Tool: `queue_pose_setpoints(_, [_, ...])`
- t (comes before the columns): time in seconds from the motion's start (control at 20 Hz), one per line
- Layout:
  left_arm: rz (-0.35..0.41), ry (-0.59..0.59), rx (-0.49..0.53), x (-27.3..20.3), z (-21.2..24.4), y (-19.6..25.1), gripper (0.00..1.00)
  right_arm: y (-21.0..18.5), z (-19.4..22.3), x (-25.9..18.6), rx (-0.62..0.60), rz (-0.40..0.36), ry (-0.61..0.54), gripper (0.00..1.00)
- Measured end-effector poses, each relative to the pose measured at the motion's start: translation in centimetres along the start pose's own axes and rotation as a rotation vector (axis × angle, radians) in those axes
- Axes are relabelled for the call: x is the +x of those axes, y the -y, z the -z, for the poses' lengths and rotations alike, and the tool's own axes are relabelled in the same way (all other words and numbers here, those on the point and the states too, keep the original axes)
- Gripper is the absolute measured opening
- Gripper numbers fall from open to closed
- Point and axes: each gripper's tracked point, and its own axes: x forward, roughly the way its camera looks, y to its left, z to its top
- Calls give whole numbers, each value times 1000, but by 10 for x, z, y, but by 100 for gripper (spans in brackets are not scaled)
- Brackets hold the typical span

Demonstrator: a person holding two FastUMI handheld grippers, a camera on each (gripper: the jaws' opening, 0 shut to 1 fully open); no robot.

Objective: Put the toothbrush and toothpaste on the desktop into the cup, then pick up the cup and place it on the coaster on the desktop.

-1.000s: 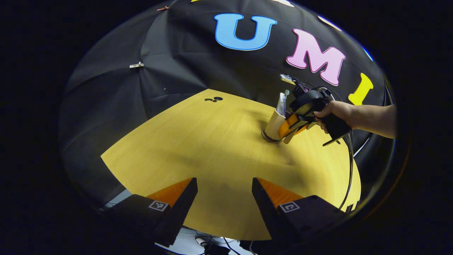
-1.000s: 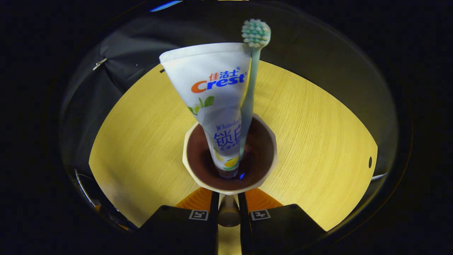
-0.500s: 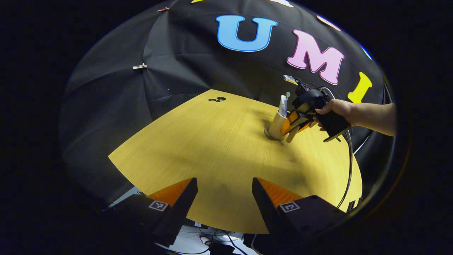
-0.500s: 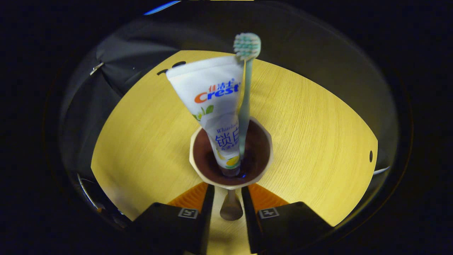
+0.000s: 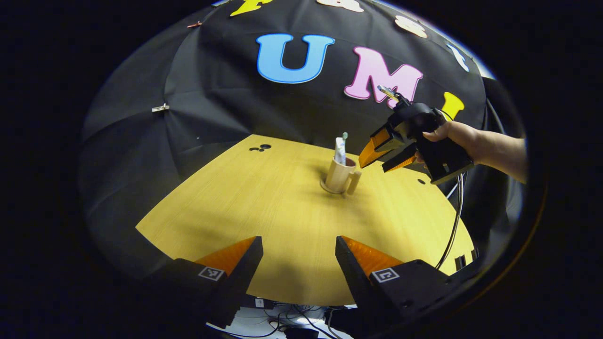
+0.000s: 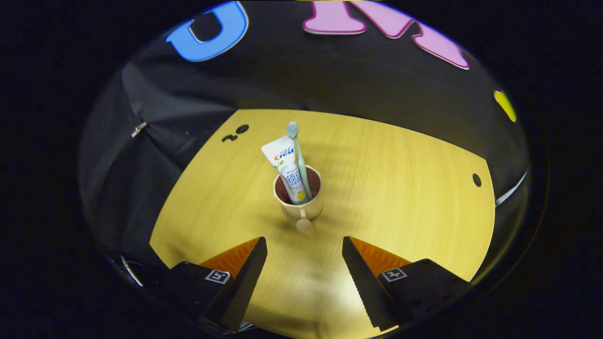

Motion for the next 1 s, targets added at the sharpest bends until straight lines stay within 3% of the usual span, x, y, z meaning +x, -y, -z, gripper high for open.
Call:
queue_pose_setpoints(0.15, [31,33,21,-15,-14,8,98,15,10,-49,55,30,103,99])
queue_pose_setpoints(0.4, [68,123,66,-44,-56,22,98,40,38,-141,33,155,317,98])
queue_pose_setpoints(0.55, [66,205,133,-58,-85,27,98,33,73,-179,93,166,423,98])
queue_pose_setpoints(0.8, [189,313,198,-72,-91,80,98,31,132,-213,135,228,494,98])
queue_pose_setpoints(1.0, [214,363,245,-87,-93,102,98,23,154,-249,116,254,547,98])
